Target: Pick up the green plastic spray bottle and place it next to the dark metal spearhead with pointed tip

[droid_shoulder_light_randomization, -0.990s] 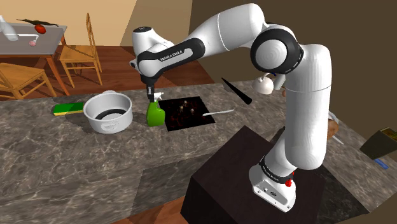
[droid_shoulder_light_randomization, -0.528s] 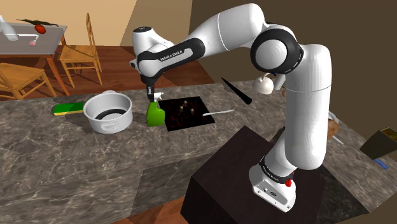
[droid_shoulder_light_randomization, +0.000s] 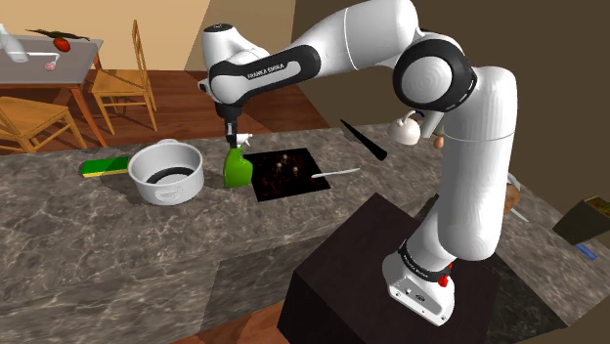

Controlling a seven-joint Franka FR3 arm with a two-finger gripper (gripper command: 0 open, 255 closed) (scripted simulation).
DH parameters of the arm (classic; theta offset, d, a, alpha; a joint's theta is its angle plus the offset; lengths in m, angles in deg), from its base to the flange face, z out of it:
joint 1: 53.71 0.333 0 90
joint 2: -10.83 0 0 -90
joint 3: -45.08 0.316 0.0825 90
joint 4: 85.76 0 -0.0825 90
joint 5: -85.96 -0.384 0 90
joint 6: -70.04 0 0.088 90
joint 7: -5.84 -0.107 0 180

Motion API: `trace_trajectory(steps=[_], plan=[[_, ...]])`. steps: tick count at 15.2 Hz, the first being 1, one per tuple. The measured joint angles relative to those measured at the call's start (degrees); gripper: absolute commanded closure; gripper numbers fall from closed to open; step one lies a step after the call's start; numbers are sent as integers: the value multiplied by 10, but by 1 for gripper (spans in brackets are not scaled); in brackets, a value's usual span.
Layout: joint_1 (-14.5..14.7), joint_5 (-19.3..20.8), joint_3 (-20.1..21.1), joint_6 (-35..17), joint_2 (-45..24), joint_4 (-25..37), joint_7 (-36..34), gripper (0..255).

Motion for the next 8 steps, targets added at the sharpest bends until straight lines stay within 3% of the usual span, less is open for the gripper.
trace_trajectory(steps=[8], plan=[[0,-5,3,51,20,32,6,255]])
